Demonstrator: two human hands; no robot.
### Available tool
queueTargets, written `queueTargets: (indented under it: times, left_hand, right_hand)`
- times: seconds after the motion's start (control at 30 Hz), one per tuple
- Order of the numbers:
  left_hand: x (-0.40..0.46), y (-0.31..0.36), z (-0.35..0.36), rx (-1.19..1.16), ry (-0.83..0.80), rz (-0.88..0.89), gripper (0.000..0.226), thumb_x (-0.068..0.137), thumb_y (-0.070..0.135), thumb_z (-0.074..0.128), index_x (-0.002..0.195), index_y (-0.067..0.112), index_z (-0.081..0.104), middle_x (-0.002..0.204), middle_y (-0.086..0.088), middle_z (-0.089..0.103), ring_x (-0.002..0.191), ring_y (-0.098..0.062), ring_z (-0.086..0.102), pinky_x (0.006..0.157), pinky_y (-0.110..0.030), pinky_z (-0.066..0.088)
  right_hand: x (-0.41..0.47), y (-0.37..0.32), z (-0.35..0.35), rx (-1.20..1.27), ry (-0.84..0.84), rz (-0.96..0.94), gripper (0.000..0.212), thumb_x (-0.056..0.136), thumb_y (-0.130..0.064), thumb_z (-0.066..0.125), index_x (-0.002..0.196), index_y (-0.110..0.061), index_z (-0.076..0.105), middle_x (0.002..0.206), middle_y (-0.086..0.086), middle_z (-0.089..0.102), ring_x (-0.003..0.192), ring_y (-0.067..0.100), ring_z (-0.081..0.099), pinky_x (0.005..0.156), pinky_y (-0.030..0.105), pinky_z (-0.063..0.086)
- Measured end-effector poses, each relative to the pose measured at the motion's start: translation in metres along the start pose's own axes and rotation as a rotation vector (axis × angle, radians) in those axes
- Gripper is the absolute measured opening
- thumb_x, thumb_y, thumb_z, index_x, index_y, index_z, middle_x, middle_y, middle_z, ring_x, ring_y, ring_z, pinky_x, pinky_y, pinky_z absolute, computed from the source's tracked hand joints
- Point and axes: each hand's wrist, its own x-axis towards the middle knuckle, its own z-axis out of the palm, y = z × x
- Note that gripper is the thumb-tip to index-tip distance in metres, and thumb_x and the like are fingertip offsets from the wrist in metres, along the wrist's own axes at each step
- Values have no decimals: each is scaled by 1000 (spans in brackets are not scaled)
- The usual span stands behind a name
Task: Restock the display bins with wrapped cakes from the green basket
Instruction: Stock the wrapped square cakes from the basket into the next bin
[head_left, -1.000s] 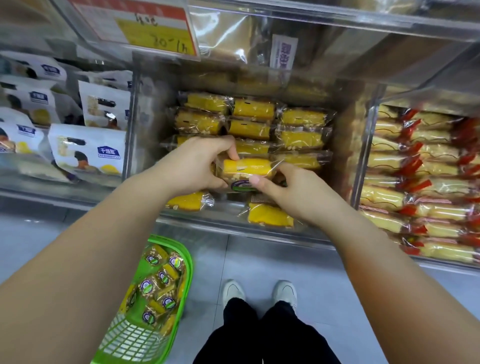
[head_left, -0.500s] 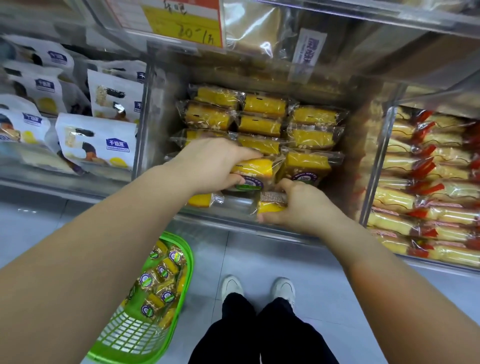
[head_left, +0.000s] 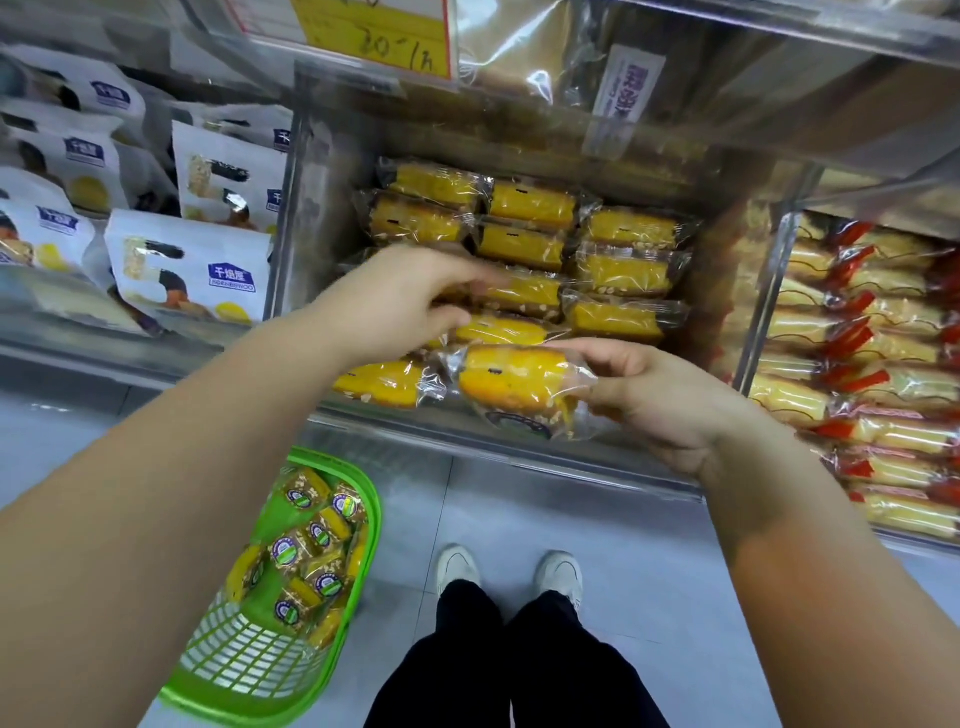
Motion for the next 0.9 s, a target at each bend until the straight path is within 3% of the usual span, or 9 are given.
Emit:
queueTargets:
  times: [0.07,0.17,0.33,0.4,0.5,0.57,0.63,0.73,0.9]
  left_hand:
    - [-11,4,-6,-173,40,-45,31,90,33,56,120,38,58,117,17,62,101,16,51,85,-1,35]
    - [-26,16,-2,-230,-135,-52,44,77,53,59,120,41,56,118,19,57,107,8,50,92,-15,40]
    - [-28,18,9,-94,-94,-50,48,72,24,77,117,31,61,109,10,52,105,-9,47,92,-31,42]
    - [-29,20,11,-62,-74,-25,45,70,23,78,112,28,62,103,9,50,101,-10,44,88,-31,40]
    - [-30,24,17,-24,-61,-2,41,70,22,79,105,26,60,102,8,48,98,-8,38,85,-32,41]
    - [-28,27,21,1,-70,-8,39,70,21,78,103,27,57,100,10,44,97,-8,37,84,-37,42]
    - [-26,28,25,4,-89,-27,39,71,20,78,101,27,56,101,11,42,100,-10,39,84,-41,44]
    - [-24,26,28,-47,-105,-66,39,69,18,79,100,26,56,103,10,43,101,-11,43,84,-36,43]
    - [-26,22,25,-113,-163,-130,41,68,25,80,102,29,58,105,13,44,102,-7,44,90,-32,42]
  right_hand:
    - [4,5,5,161,1,-4,37,89,9,46,105,-18,65,103,6,70,92,24,65,85,39,51]
    - [10,7,14,380,-4,33,31,90,11,41,97,-12,61,90,7,67,81,20,64,70,32,57]
    - [17,1,20,14,289,59,28,89,10,40,89,-14,55,97,13,63,83,23,61,76,34,53]
    - [14,-4,16,76,367,31,24,91,4,38,93,-15,52,100,11,62,81,22,63,72,33,56]
    - [6,-6,14,197,281,25,10,94,-21,48,101,-18,53,103,4,62,88,20,65,71,34,56]
    - [7,0,18,35,235,35,41,84,-32,66,115,-17,45,113,3,59,98,20,63,84,39,54]
    - [10,5,27,-94,279,20,60,77,-20,74,118,-20,30,123,6,53,102,20,59,87,38,53]
    - [17,8,31,-167,345,-46,59,77,-10,74,110,-22,27,115,3,48,85,5,52,64,21,47]
    - [21,8,26,-203,290,-75,62,74,-10,76,110,-21,27,110,2,47,84,5,49,60,16,44]
